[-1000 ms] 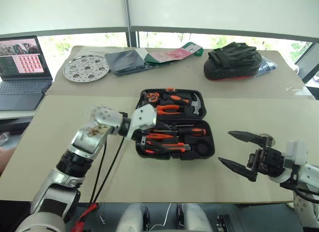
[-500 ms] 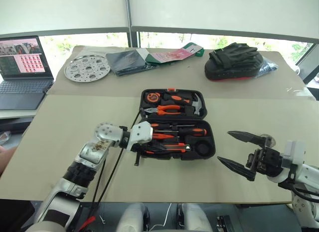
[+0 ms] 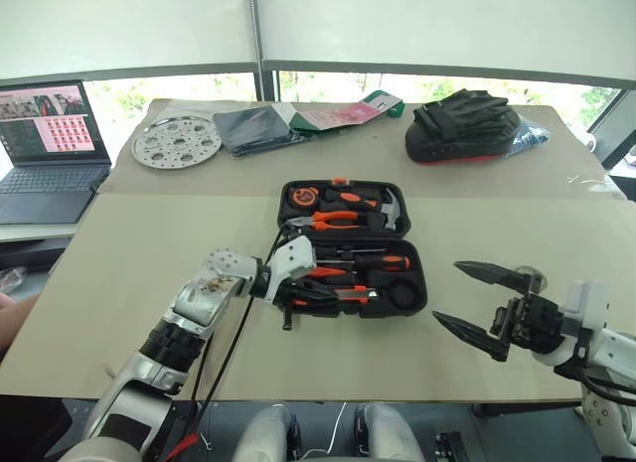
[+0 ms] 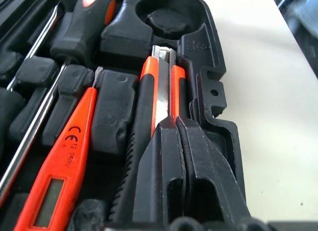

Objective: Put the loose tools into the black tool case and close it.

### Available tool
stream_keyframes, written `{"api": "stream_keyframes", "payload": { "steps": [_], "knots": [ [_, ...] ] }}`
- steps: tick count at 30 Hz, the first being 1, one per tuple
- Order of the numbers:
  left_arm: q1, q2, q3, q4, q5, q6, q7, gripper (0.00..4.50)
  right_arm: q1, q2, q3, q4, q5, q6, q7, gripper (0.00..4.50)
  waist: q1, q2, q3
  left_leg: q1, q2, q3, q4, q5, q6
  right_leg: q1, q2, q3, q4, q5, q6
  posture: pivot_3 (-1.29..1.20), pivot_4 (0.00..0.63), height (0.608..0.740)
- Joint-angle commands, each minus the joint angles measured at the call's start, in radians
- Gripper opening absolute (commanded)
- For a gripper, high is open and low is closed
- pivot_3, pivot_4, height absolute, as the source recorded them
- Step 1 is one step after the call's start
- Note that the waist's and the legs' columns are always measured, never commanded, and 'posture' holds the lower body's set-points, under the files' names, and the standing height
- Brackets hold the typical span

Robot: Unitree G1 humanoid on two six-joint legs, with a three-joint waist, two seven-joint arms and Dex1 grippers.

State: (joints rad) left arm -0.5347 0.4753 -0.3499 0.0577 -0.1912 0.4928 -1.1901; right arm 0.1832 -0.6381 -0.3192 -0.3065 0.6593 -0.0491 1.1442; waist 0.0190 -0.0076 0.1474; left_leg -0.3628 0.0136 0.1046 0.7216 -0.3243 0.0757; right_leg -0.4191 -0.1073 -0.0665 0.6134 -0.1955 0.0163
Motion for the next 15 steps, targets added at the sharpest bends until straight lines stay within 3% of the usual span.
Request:
{"api": "stream_keyframes", "payload": {
  "steps": [1,7,10,11,15],
  "knots": [
    [0.041,0.04,-0.042,0.039,0.039,0.125,0.031,0.08,0.006,-0.004,-0.019,-0.044,0.027,0.017,-0.013,4.5,-0.005,0.0,-0.002,0.001,0.0,0.0,0.0,0.0,0.0,0.0,0.0,0.0,0.0,0.0,0.0,0.0,0.15,0.74],
    [0.064,0.048,-0.035,0.032,0.027,0.181,0.05,0.08,0.023,-0.012,-0.03,-0.067,0.033,0.048,-0.027,4.5,-0.008,-0.002,-0.009,0.003,0.0,0.0,-0.002,0.001,-0.001,0.001,0.001,0.002,0.0,0.0,-0.001,0.0,0.15,0.74],
    [0.107,-0.007,0.067,0.036,-0.023,-0.069,0.057,0.08,0.045,-0.018,-0.062,-0.08,0.039,0.065,-0.05,4.5,-0.01,-0.002,-0.011,0.006,0.0,0.001,-0.006,0.001,-0.001,0.001,0.0,0.004,0.0,-0.001,-0.002,0.0,0.15,0.74],
    [0.121,-0.027,0.106,0.033,-0.046,-0.15,0.057,0.59,0.054,-0.019,-0.073,-0.084,0.043,0.069,-0.053,4.5,-0.009,-0.002,-0.011,0.007,0.001,0.002,-0.007,0.001,-0.001,0.001,-0.001,0.005,0.0,-0.001,-0.002,0.0,0.15,0.74],
    [0.165,-0.03,0.184,0.008,-0.111,-0.356,-0.029,1.86,0.079,-0.018,-0.094,-0.096,0.049,0.076,-0.054,4.5,-0.006,-0.002,-0.011,0.005,0.001,0.002,-0.008,0.001,-0.002,-0.002,-0.004,0.004,0.0,-0.001,-0.003,0.0,0.15,0.74]
  ]
}}
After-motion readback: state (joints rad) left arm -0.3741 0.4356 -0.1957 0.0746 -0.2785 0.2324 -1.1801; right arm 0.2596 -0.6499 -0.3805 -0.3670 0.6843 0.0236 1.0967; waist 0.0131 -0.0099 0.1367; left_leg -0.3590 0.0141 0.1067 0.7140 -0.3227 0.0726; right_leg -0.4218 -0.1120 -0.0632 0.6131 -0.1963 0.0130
